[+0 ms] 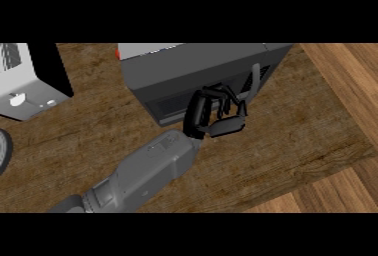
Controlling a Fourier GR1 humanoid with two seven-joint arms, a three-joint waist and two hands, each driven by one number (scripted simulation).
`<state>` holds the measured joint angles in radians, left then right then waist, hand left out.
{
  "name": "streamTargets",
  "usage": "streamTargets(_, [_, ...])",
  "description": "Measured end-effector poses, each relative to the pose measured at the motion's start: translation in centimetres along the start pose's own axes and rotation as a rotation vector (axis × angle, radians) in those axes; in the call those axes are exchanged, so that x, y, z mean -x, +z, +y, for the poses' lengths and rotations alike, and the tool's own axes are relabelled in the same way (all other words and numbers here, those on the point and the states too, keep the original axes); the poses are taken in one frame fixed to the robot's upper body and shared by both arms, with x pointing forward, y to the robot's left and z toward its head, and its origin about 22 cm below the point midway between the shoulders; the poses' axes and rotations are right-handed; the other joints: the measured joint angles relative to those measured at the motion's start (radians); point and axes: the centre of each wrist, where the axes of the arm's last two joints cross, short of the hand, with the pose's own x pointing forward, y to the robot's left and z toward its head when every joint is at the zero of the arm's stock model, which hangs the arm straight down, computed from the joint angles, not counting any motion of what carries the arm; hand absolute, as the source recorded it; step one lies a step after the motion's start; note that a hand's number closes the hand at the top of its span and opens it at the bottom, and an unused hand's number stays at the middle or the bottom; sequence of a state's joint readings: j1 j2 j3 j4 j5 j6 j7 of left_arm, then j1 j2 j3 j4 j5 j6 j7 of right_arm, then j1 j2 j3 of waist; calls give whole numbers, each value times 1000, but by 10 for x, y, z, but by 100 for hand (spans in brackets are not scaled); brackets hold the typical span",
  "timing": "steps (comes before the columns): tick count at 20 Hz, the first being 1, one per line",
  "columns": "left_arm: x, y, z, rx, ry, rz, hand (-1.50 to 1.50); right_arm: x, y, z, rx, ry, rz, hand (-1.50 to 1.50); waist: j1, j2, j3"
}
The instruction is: Pick up the milk, place it into the microwave and close the microwave
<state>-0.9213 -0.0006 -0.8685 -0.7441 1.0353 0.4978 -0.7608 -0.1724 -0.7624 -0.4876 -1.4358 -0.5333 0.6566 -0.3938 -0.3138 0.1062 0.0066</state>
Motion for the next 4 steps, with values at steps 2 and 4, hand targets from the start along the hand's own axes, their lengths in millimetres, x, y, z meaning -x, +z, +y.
streamTargets(2, [0,0,0,0,-1,1,150,-1,-2,-2,0,-3,1,-150,0,0,0])
streamTargets(4, [0,0,-1,-1,3,2,150,-1,-3,-5,2,-5,1,-150,1,0,0])
